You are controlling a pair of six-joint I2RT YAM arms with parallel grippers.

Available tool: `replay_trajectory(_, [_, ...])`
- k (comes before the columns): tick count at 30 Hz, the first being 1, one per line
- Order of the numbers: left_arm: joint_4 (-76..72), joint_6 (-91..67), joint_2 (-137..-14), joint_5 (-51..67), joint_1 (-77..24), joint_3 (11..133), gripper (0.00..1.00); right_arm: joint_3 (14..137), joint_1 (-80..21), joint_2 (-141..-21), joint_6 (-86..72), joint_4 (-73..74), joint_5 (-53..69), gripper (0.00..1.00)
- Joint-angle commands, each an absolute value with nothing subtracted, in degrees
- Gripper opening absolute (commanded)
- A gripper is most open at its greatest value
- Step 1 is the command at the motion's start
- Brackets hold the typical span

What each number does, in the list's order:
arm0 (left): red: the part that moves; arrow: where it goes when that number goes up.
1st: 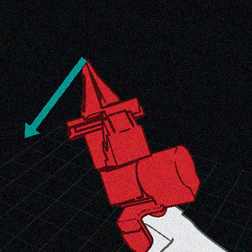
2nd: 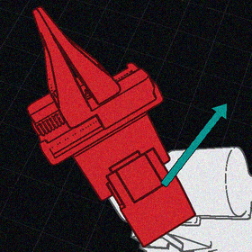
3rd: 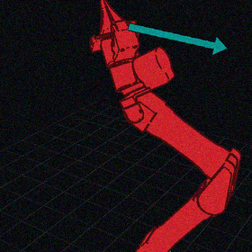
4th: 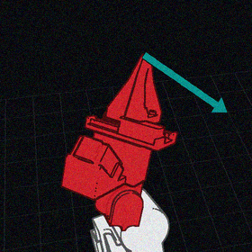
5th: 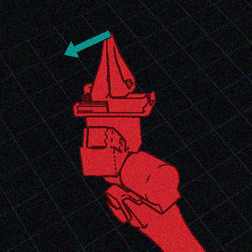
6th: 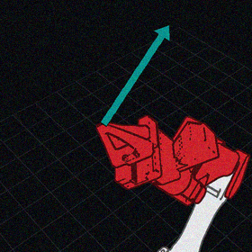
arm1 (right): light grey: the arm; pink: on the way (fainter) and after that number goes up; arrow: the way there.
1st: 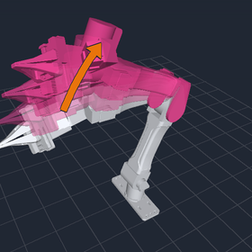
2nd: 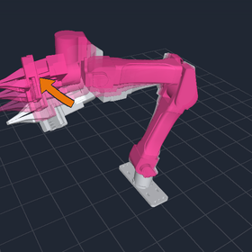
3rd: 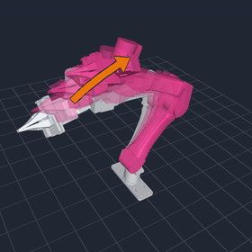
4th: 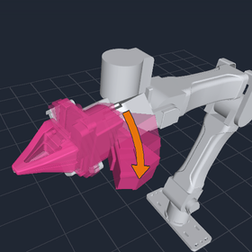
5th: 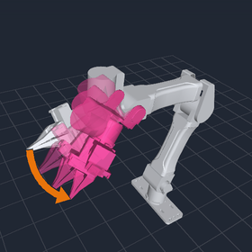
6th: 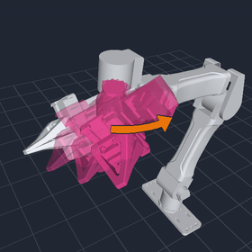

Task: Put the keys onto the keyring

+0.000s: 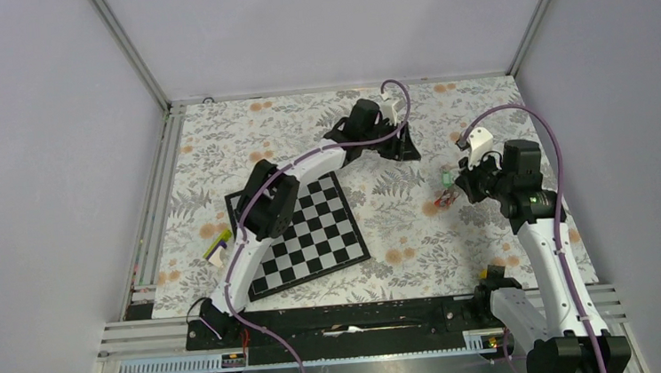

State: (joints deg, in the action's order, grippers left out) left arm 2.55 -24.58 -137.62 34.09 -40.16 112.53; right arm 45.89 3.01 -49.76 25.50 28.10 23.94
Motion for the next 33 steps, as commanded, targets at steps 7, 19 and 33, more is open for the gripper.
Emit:
replay_trajectory(7, [-21.8, -31.59, -135.22, 60.46, -40.4, 107.83, 0.4, 48.37, 3.25, -50.27, 31.97, 33.63, 41.42, 0.0])
replay_trajectory(19, [-90.68, -78.05, -133.85, 85.5, -39.35, 97.64, 0.18, 50.42, 3.25, -54.15, 35.01, 35.96, 52.23, 0.0])
replay_trajectory(33, [-90.26, -96.06, -143.57, 94.73, -39.13, 122.63, 0.21, 55.09, 3.25, -57.09, 34.38, 34.57, 47.27, 0.0])
